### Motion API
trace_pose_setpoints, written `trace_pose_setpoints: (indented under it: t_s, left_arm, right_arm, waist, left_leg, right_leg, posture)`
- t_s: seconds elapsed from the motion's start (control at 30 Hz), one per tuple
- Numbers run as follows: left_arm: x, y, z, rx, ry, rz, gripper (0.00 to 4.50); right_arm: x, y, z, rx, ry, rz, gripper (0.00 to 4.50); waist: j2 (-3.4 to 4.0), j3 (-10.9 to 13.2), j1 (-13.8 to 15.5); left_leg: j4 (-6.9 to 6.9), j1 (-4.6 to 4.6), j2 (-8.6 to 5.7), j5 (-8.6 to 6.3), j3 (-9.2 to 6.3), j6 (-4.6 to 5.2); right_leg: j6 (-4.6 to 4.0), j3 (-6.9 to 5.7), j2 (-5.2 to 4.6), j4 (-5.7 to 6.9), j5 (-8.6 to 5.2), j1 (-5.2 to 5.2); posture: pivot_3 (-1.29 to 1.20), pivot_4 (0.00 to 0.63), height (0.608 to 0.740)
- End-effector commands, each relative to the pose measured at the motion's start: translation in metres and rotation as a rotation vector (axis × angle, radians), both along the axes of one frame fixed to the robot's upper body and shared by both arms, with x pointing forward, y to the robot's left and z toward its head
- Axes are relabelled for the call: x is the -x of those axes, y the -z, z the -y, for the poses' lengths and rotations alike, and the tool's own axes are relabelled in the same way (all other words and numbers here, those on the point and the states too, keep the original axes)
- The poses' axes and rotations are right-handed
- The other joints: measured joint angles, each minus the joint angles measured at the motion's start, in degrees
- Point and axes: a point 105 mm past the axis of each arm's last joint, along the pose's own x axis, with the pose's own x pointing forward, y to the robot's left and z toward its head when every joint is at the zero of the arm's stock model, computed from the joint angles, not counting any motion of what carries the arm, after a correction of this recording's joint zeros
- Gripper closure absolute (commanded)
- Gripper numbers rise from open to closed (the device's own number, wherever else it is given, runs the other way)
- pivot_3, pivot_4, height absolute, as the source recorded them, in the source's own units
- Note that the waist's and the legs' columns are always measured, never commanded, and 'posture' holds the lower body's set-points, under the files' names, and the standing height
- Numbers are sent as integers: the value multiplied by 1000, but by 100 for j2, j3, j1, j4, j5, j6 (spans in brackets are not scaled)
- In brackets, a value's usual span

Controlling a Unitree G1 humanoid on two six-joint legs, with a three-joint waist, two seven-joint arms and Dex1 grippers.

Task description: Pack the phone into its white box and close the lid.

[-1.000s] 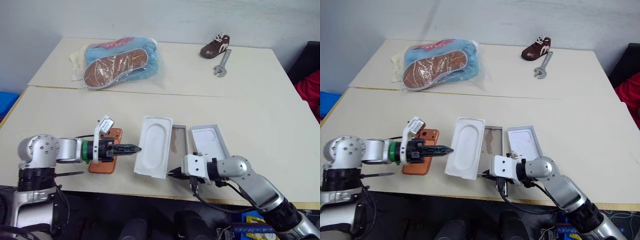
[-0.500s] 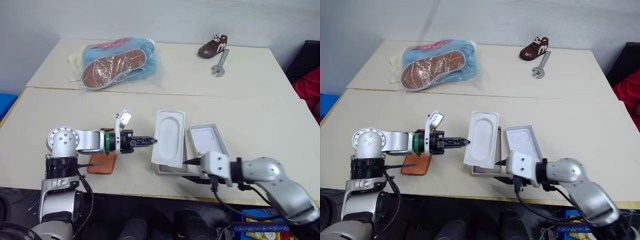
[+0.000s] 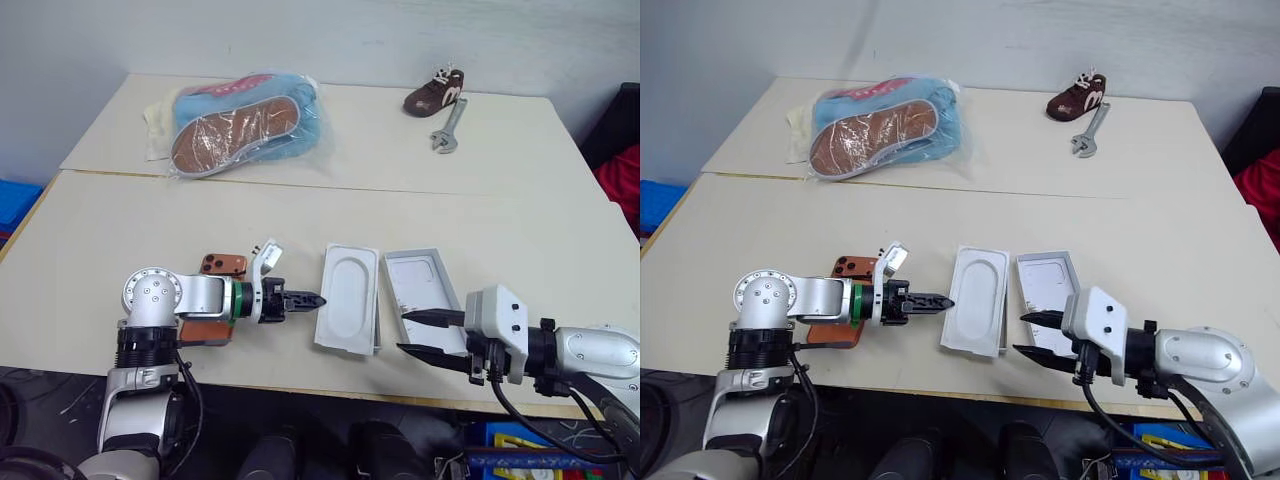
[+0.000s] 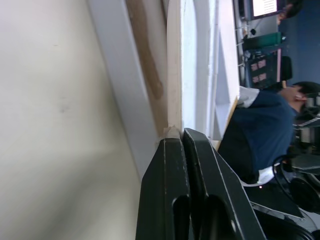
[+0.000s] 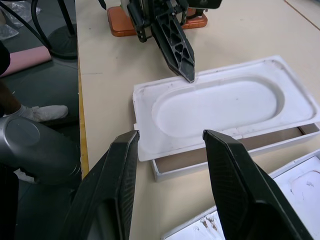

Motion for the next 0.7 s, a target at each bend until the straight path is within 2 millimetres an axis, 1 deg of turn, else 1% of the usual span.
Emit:
trace_pose_setpoints:
  t_s: [0.03, 0.1, 0.2, 0.3, 0.37, 0.4, 0.43, 0.5, 0.53, 0.57, 0.63, 0.67, 0.7]
  left_arm:
    - [-6, -10, -3, 17, -17, 29, 3551]
    - [-4, -17, -2, 61, -3, 39, 2908]
    - [-1, -34, 2, 170, 32, 61, 2064]
    - [5, -52, -1, 234, 70, 117, 1163]
    - [9, -67, -8, 249, 80, 216, 577]
    - [11, -73, -10, 222, 86, 291, 271]
    - [12, -77, -14, 164, 95, 415, 38]
    - [15, -79, -24, 33, 148, 680, 0]
    - [16, -79, -30, -5, 176, 778, 0]
    - [16, -78, -34, -25, 196, 836, 0]
    - [20, -73, -39, -87, 269, 974, 0]
    - [21, -67, -42, -143, 311, 1040, 0]
    - [22, -63, -44, -189, 344, 1097, 0]
  right_arm:
    - [2, -3, -6, -2, -29, 21, 2339]
    - [-1, -4, -8, -5, -31, 26, 2339]
    - [-6, -6, -13, -16, -42, 37, 2339]
    - [-16, -8, -22, -18, -57, 52, 2339]
    - [-30, -8, -30, -10, -50, 69, 2339]
    - [-40, -5, -36, 4, -41, 71, 2339]
    - [-47, -3, -39, 17, -36, 73, 2339]
    - [-66, 4, -47, 47, -5, 73, 2682]
    - [-76, 9, -51, 72, 11, 77, 2788]
    - [-83, 13, -54, 93, 20, 82, 3195]
    - [-98, 21, -61, 129, 39, 99, 3895]
    - [-103, 25, -66, 151, 33, 110, 4254]
    - [-109, 30, -70, 174, 27, 120, 4484]
  waist:
    - [0, 0, 0]
    - [0, 0, -6]
    - [0, 0, -12]
    - [0, 0, -12]
    - [-10, 6, -52]
    - [-12, 8, -62]
    - [-13, 9, -96]
    - [-9, 11, -194]
    - [-6, 10, -210]
    - [9, 13, -196]
    - [11, 15, -167]
    - [13, 17, -155]
    - [14, 19, -154]
  left_leg:
    - [1, 0, 0, 0, 0, 0]
    - [2, 0, 0, 0, 0, 0]
    - [2, 0, 0, 0, 0, -1]
    - [2, 0, 0, 0, 0, -1]
    - [2, 1, 0, 0, 0, -2]
    - [2, 1, 0, 0, 0, -4]
    - [1, 0, -1, 0, 0, -6]
    - [-3, 0, -1, 3, 0, -13]
    - [-21, 14, -4, 3, 1, -21]
    - [-35, 24, -11, 3, 1, -25]
    - [-57, 18, -22, 24, 1, -27]
    - [-57, 17, -22, 24, 1, -27]
    - [-59, 14, -21, 25, -1, -28]
  right_leg:
    - [0, 0, 0, 0, 0, 0]
    - [0, 0, 0, 0, 0, 1]
    - [0, 0, 2, -2, 0, -2]
    - [0, 0, 2, -4, 0, -4]
    - [0, -1, 3, -4, 0, -6]
    - [0, -2, 5, -5, 0, -9]
    - [0, -2, 6, -8, 0, -11]
    - [0, -4, 7, -10, 0, -16]
    - [-3, -5, 8, -15, -1, -20]
    - [-6, -13, 6, -20, -3, -17]
    - [-12, -18, -6, -62, -6, -19]
    - [-13, -18, -6, -68, -6, -22]
    - [-13, -18, -6, -65, -7, -27]
  posture:
    - [0, 150, 740]
    - [0, 150, 740]
    - [0, 150, 740]
    - [0, 150, 740]
    - [0, 150, 740]
    - [0, 150, 740]
    - [0, 150, 740]
    - [0, 150, 740]
    - [0, 150, 740]
    - [0, 150, 740]
    - [0, 150, 740]
    - [0, 150, 740]
    - [0, 150, 740]
